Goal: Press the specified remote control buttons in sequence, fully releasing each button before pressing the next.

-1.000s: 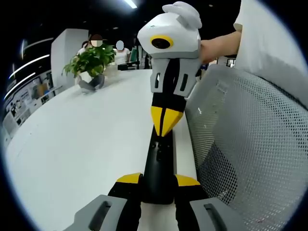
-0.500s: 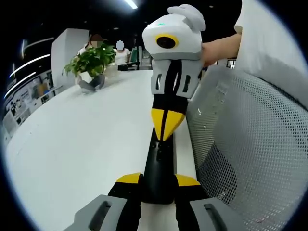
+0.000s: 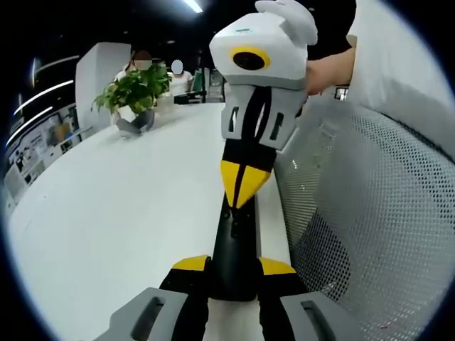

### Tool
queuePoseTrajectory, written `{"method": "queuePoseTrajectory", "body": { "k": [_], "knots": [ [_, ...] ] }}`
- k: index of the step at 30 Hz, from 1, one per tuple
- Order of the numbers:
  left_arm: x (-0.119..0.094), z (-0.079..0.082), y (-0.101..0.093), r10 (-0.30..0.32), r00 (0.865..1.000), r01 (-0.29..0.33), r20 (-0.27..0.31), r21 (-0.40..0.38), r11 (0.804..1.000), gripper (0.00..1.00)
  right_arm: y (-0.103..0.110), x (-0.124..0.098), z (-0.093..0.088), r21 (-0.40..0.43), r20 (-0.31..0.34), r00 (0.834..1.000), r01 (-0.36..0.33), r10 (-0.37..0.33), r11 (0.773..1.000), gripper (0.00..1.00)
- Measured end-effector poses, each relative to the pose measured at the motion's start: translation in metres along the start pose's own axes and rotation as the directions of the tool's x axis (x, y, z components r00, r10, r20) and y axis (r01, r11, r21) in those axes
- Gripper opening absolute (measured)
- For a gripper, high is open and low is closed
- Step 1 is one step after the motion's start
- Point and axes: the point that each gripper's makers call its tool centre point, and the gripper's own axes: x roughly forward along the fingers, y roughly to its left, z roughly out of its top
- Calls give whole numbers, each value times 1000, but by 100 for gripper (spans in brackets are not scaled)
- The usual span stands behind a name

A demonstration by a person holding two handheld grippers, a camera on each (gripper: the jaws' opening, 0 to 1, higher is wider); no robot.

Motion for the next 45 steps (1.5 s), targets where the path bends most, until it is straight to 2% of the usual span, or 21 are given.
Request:
{"method": "queuePoseTrajectory", "body": {
  "k": [2,8,11,13,16,21,24,31,35,37,39,45],
  "knots": [
    [0,0,0,1,1000,-1,-2,2,1000,24,0,-1,0,26,25,1000,17,-17,1000,0],
    [0,-1,1,1,1000,-1,-3,1,1000,24,3,-3,0,5,70,997,29,-30,1000,0],
    [0,-1,1,2,1000,-2,-4,0,1000,24,17,-2,4,-8,82,996,-27,27,1000,0],
    [0,-1,1,3,1000,-3,-6,4,1000,24,17,-1,4,-40,72,997,-7,10,999,0],
    [0,-1,1,4,1000,-4,-7,5,1000,24,17,0,5,-44,63,998,-12,14,999,0],
    [1,-1,1,1,1000,-1,-7,5,1000,25,19,2,5,-91,34,999,-34,38,995,0],
    [1,-1,1,-1,1000,1,-7,5,1000,25,21,3,5,-135,6,1000,-26,27,991,0],
    [2,-1,0,-6,1000,6,-7,9,1000,25,24,5,3,-141,-11,1000,10,-12,990,0],
    [2,-1,0,-8,1000,8,-7,10,1000,25,22,4,4,-94,33,999,6,-2,996,0],
    [2,-1,0,-8,1000,8,-7,10,1000,25,22,2,5,-30,74,997,-19,22,999,0],
    [2,-1,0,-7,1000,7,-5,7,1000,25,23,0,4,23,82,995,-55,53,998,0],
    [2,0,-1,-8,1000,8,-7,10,1000,25,7,-7,7,5,80,997,-23,22,1000,0]
  ]
}}
